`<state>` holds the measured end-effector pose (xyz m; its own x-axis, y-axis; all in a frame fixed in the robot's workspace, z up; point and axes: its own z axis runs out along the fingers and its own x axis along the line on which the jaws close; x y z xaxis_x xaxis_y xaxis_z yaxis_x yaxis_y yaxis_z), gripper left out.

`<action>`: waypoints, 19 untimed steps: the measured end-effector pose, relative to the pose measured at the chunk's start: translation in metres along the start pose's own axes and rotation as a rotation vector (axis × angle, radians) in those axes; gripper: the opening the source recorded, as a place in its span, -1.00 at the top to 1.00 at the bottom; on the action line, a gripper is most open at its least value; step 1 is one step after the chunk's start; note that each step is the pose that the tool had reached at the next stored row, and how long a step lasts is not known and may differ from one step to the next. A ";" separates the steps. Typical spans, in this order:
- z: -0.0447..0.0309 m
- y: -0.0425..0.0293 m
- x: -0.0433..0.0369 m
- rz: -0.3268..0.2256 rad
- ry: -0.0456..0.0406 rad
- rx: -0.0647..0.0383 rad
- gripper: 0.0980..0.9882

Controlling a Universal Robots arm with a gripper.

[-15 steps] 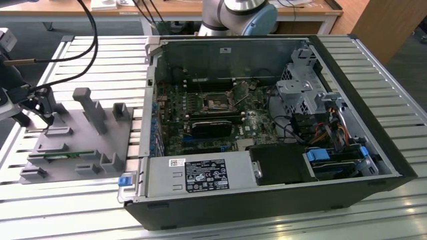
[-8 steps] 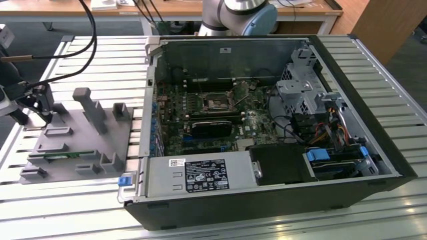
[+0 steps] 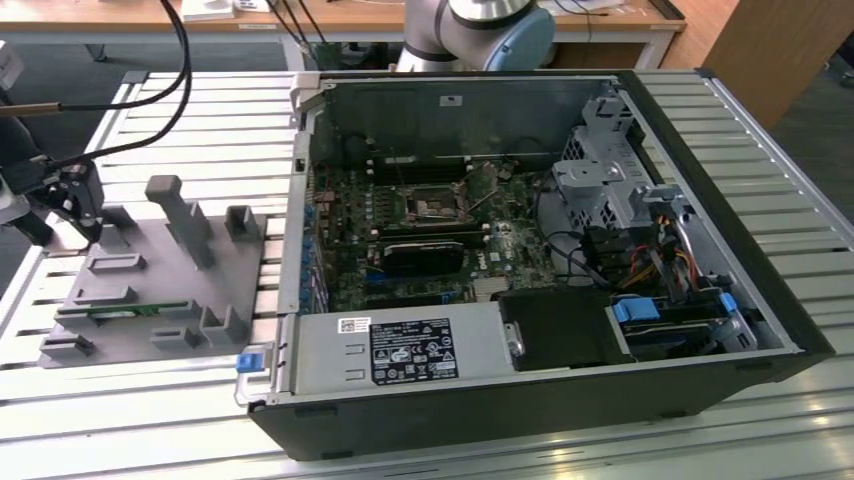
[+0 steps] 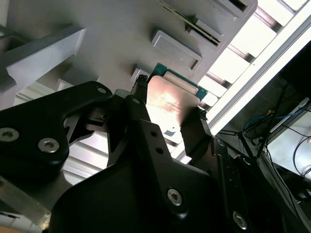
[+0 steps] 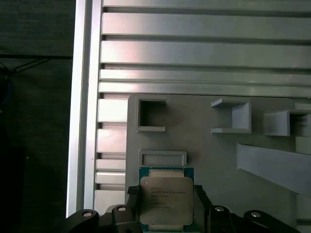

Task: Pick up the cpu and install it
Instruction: 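Pick up the cpu and move it towards the insertion slot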

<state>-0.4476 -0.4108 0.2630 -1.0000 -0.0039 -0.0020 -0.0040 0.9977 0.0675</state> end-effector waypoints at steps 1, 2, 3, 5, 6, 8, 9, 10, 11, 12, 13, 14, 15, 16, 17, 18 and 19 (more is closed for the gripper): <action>-0.0012 0.0001 0.0000 0.000 -0.0001 0.000 0.04; -0.0026 0.0003 0.0000 0.000 0.0000 0.000 0.04; -0.0039 0.0004 0.0000 0.000 0.0000 0.000 0.04; -0.0065 0.0008 0.0000 0.000 -0.0001 0.000 0.04; -0.0076 0.0010 0.0000 0.000 0.0000 0.000 0.04; -0.0096 0.0014 0.0000 0.000 0.0000 0.000 0.04; -0.0105 0.0017 0.0000 0.000 0.0000 0.000 0.04; -0.0113 0.0020 0.0000 0.000 0.0000 0.000 0.04; -0.0121 0.0023 0.0000 0.000 -0.0001 0.000 0.04; -0.0132 0.0025 0.0000 0.000 0.0001 0.000 0.04; -0.0142 0.0028 0.0000 0.000 0.0000 0.000 0.04; -0.0152 0.0031 0.0000 0.000 0.0000 0.000 0.04; -0.0161 0.0034 0.0000 0.000 0.0000 0.000 0.04; -0.0169 0.0038 0.0000 0.000 -0.0001 0.000 0.04; -0.0177 0.0041 0.0000 0.000 -0.0001 0.000 0.04; -0.0187 0.0045 0.0000 0.000 0.0000 0.000 0.04; -0.0196 0.0048 -0.0001 0.000 0.0000 0.000 0.04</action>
<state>-0.4476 -0.4074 0.2828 -1.0000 -0.0040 -0.0020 -0.0041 0.9977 0.0674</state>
